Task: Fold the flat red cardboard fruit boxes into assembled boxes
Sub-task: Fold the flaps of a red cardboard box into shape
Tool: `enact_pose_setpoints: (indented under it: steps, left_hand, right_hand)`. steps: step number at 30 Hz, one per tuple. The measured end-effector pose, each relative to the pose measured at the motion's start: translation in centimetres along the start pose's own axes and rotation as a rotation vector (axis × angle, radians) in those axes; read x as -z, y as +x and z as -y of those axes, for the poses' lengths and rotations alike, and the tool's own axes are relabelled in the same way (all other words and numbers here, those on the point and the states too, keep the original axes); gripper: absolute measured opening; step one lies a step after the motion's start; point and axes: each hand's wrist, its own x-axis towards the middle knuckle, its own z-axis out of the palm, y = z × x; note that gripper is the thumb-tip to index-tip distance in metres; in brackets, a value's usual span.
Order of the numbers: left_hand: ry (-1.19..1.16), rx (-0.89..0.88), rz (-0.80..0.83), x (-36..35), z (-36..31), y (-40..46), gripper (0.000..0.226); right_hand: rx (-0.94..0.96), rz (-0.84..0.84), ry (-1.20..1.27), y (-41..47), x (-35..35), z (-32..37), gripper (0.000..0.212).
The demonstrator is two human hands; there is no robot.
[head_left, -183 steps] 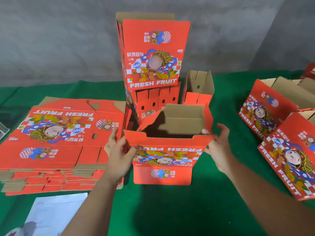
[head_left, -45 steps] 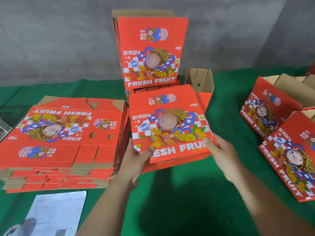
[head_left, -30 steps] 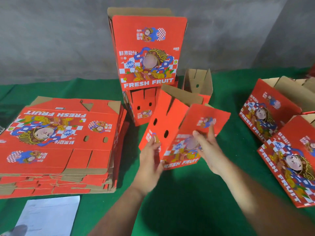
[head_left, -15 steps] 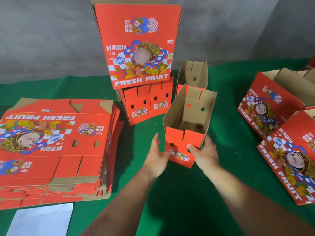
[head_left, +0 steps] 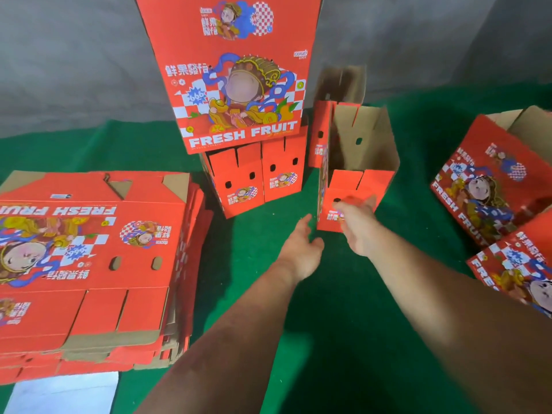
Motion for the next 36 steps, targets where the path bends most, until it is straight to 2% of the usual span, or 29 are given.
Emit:
enact_pose_setpoints:
  steps: [3,7,15,17,19,21,23,24,27,31,34,36]
  left_hand:
    - [-0.07,-0.012,-0.08,0.2,-0.2,0.4,0.058]
    - [-0.096,-0.041,-0.151,0.9,0.8,-0.4,0.053]
    - [-0.143,-0.08,-0.284,5.5,3.6,-6.4,0.043]
    - [0.065,-0.117,-0.417,8.0,4.7,-8.6,0.046]
    - [0.468,-0.096,-0.63,11.7,6.8,-11.1,0.05]
    - [0.741,0.093,-0.77,15.6,9.6,-13.7,0.065]
    - [0.853,0.303,-0.709,18.1,12.0,-16.1,0.087]
    - [0.908,0.341,-0.653,18.4,12.8,-16.7,0.096]
    - [1.02,0.313,-0.568,16.8,13.2,-17.5,0.105]
    - [1.041,0.254,-0.528,13.6,12.5,-18.6,0.091]
    - [1.04,0.187,-0.496,10.7,12.0,-20.1,0.089]
    - [1.036,0.1,-0.48,8.0,11.6,-21.2,0.09]
  right_hand:
    - [0.083,-0.058,-0.113,-1.7,-1.7,-0.1,0.097]
    - [0.235,0.075,-0.217,-5.0,-4.1,-2.3,0.071]
    - [0.314,0.249,-0.361,-11.8,-7.9,-5.4,0.047]
    - [0.279,0.315,-0.348,-13.7,-9.1,-6.4,0.044]
    - [0.241,0.38,-0.362,-15.7,-10.0,-7.5,0.044]
    - [0.209,0.421,-0.396,-17.4,-10.6,-8.6,0.044]
    - [0.172,0.454,-0.418,-18.7,-11.2,-9.6,0.043]
    - [0.156,0.465,-0.424,-19.3,-11.5,-10.0,0.043]
    - [0.117,0.467,-0.448,-20.3,-12.0,-10.9,0.044]
    - [0.106,0.426,-0.488,-21.1,-11.6,-11.8,0.05]
    - [0.004,0.373,-0.401,-21.1,-10.6,-12.2,0.057]
    - [-0.077,0.378,-0.254,-20.7,-9.6,-12.4,0.05]
